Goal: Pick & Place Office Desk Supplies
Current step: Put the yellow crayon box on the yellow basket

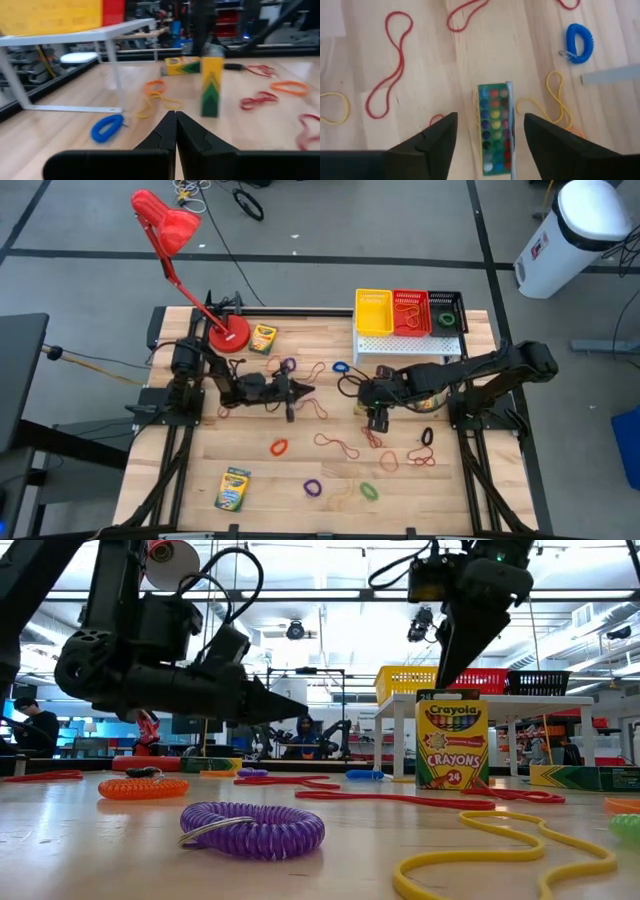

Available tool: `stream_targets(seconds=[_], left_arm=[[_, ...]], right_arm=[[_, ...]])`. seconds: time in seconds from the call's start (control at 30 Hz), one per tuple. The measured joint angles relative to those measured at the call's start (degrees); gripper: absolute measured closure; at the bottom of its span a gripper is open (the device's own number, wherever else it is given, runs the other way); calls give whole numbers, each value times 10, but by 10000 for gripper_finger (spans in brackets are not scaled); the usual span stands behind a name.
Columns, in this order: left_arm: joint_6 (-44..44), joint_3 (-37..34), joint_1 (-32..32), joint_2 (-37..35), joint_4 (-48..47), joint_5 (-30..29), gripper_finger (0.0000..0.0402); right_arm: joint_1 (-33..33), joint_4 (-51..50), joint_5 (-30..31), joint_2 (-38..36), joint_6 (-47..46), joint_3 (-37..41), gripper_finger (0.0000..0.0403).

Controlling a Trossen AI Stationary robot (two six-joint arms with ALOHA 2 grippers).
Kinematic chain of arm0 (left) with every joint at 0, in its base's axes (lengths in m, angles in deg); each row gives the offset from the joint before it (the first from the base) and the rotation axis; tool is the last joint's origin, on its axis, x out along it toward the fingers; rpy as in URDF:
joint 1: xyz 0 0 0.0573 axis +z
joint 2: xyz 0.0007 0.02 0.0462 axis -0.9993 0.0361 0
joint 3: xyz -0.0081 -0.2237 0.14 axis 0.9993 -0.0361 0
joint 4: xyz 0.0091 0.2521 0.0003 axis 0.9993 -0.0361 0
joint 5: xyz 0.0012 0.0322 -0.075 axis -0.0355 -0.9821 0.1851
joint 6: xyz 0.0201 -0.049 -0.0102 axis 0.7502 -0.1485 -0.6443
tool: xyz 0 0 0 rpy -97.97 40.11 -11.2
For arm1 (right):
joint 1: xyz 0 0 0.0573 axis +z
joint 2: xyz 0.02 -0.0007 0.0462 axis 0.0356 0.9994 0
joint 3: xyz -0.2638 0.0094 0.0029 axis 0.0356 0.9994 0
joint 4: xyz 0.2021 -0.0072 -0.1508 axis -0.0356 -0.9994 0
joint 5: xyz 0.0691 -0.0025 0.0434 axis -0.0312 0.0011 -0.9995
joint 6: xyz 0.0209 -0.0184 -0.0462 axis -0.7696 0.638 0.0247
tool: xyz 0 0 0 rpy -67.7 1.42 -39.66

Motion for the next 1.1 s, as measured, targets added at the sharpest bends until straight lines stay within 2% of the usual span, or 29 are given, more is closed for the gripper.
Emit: stream_targets(seconds=[0.2,0.33,0.67,0.83,0.93,1.1], left_arm=[[-5,0,16,0,-2,0,394],[-5,1,19,0,-2,-1,394],[-20,3,19,0,-4,-1,393],[-24,3,19,0,-2,-3,393],[-27,3,19,0,-2,-5,393],[-33,3,19,0,-2,-5,393]], right_arm=[[0,-1,-8,12,-8,15,154],[-3,11,-12,31,1,19,165],[-6,22,1,48,15,19,253],[-7,14,-3,47,25,15,282],[-7,-23,-12,46,41,-16,293],[-16,-137,-30,46,116,-138,297]])
